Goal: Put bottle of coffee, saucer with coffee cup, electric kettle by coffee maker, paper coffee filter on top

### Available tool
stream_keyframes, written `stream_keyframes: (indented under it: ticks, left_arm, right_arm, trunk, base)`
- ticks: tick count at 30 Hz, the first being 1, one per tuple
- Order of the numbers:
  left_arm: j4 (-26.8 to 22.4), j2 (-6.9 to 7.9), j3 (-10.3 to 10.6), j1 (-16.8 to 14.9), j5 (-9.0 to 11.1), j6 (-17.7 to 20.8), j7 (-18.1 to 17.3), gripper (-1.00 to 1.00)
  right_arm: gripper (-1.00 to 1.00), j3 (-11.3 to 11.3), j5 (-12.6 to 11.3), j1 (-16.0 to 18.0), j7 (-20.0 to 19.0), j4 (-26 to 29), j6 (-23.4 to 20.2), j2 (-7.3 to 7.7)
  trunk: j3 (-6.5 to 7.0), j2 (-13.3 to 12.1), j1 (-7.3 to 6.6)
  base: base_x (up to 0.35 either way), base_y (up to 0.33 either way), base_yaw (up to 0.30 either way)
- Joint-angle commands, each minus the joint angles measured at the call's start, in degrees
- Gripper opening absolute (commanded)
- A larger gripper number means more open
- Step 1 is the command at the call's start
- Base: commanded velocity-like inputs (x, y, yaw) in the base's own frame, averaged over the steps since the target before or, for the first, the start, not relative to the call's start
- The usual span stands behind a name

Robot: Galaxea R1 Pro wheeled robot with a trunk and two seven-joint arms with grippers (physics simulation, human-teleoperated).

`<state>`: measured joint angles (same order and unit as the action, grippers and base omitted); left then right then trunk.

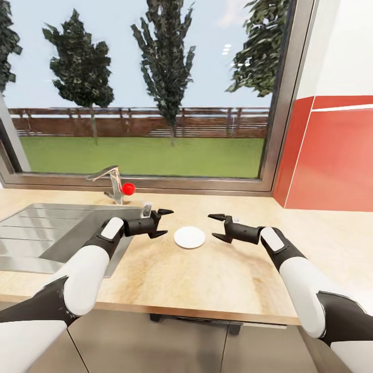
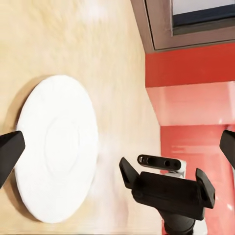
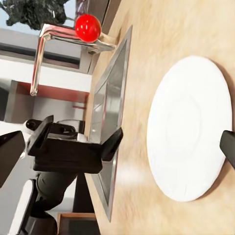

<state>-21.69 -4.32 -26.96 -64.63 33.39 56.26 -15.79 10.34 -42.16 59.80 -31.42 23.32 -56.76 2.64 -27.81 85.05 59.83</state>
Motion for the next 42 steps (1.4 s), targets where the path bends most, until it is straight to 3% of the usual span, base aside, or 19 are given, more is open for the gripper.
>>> stream_keyframes:
  ticks: [1, 8, 17, 28, 42]
  left_arm:
    - [0.25, -0.06, -0.48, -0.06, -0.52, 0.23, -0.31, 1.00]
    - [1.31, -0.89, -0.51, -0.06, -0.52, -0.20, -0.13, 1.00]
    - [1.39, -1.21, -0.47, -0.06, -0.60, -0.27, -0.02, 1.00]
    - [1.30, -1.14, -0.32, -0.06, -0.65, -0.83, 0.14, 1.00]
    - [1.42, -1.14, -0.25, -0.06, -0.94, -1.66, 0.54, 1.00]
  right_arm:
    - [1.00, 0.38, 0.47, 0.05, -0.31, -0.04, -0.30, -0.05]
    - [1.00, 0.38, 0.49, 0.05, -0.18, -0.10, -0.24, -0.09]
    - [1.00, 0.45, 0.18, 0.05, 9.59, 0.11, -0.03, -0.26]
    - [1.00, 0.44, 0.30, 0.05, 10.28, 0.14, -0.02, -1.51]
    - [1.00, 0.47, 0.32, 0.05, 10.32, 0.12, -0.02, -1.76]
  trunk:
    - [-0.06, 0.04, 0.00]
    - [-0.06, 0.04, 0.00]
    - [-0.06, 0.04, 0.00]
    - [-0.06, 0.04, 0.00]
    - [-0.06, 0.04, 0.00]
  base:
    - [0.000, 0.000, 0.000]
    - [0.000, 0.000, 0.000]
    - [0.000, 0.000, 0.000]
    - [0.000, 0.000, 0.000]
    - [0.000, 0.000, 0.000]
